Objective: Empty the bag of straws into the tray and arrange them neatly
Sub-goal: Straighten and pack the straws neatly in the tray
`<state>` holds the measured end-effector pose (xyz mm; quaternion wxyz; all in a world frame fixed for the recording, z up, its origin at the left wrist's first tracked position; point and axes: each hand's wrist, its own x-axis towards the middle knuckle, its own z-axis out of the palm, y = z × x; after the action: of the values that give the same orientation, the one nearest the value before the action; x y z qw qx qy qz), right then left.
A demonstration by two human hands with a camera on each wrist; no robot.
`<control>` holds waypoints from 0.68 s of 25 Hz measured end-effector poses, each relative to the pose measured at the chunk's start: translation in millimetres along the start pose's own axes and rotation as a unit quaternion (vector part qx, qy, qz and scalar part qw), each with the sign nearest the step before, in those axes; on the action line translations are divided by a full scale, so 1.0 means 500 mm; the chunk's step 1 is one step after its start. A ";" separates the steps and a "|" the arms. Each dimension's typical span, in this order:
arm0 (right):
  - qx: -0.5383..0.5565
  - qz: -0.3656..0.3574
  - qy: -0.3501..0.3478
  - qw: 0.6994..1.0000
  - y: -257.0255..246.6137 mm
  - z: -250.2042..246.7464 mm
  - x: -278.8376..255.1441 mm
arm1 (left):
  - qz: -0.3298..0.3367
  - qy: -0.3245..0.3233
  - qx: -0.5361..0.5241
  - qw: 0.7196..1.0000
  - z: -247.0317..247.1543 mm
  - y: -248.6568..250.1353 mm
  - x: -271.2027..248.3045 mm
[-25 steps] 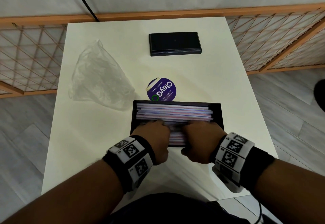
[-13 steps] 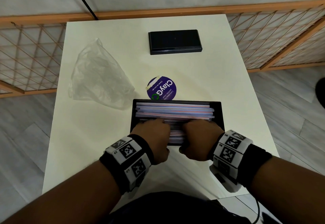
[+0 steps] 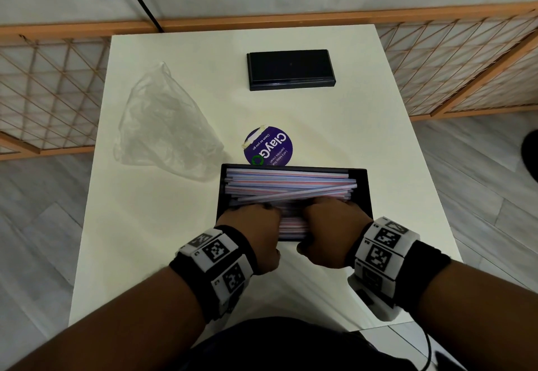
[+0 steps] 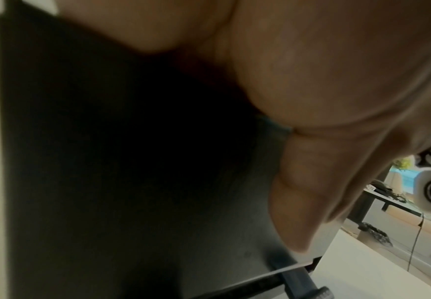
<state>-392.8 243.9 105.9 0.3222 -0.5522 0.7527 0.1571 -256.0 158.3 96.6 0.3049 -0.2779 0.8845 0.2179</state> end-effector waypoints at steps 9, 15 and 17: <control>-0.011 -0.035 0.041 0.998 0.014 -0.010 -0.040 | 0.018 0.036 0.004 0.999 -0.014 -0.001 -0.040; -0.021 -0.014 0.027 0.999 0.006 0.000 -0.027 | 0.008 -0.001 0.011 1.000 -0.001 0.000 -0.019; -0.021 -0.019 0.027 0.999 0.008 0.003 -0.025 | 0.007 0.004 0.015 1.000 -0.002 0.000 -0.017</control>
<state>-393.7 255.4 112.7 0.2926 -0.5772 0.7471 0.1521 -250.8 160.9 102.9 0.3040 -0.2675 0.8909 0.2056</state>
